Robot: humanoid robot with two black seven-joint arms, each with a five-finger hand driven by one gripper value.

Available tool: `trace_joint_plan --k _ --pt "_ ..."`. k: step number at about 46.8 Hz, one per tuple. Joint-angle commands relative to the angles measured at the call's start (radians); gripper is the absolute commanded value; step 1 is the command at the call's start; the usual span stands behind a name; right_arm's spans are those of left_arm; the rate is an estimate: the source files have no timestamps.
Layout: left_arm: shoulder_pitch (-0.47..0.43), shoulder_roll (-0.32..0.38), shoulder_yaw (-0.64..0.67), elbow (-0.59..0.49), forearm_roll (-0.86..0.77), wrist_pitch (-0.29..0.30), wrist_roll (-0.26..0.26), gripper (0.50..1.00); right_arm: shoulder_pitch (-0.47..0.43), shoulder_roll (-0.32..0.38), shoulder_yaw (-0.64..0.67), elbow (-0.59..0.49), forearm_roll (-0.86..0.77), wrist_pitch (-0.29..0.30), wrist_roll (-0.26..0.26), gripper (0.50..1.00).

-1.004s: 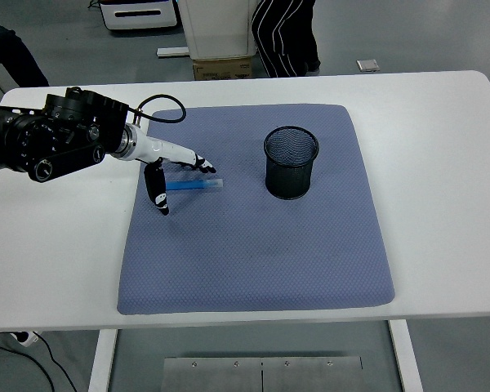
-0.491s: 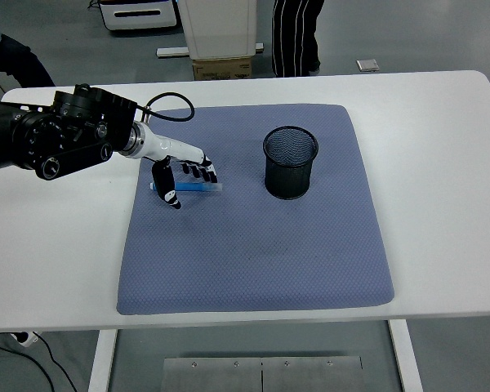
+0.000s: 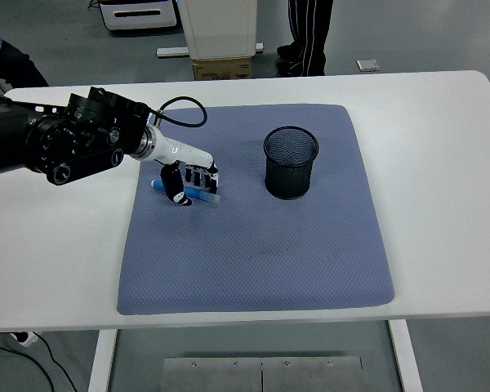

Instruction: Left hand places marker in pen holder

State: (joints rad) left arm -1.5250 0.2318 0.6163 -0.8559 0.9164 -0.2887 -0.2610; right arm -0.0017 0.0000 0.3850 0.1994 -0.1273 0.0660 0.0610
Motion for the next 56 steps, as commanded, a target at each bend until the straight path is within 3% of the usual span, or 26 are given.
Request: trace_joint_plan --k 1,26,27,32,56 --pt "-0.001 0.000 -0.001 0.001 -0.001 0.000 -0.003 0.616 0.002 0.000 0.000 0.000 0.000 0.000 0.000 1.000" --pt "-0.001 -0.002 -0.004 -0.002 0.030 0.010 -0.012 0.619 0.000 0.000 0.000 0.000 0.000 0.000 -0.001 1.000" --pt "-0.001 0.000 -0.004 -0.002 0.063 0.043 -0.014 0.622 0.002 0.000 0.000 0.000 0.000 0.000 0.000 1.000" --pt "0.000 0.001 -0.004 -0.002 0.098 0.085 -0.014 0.631 0.000 0.000 0.000 0.000 0.000 0.000 -0.001 1.000" --pt "-0.003 0.001 -0.004 -0.009 0.113 0.077 -0.014 0.651 0.000 0.000 0.000 0.000 0.000 0.000 -0.001 1.000"
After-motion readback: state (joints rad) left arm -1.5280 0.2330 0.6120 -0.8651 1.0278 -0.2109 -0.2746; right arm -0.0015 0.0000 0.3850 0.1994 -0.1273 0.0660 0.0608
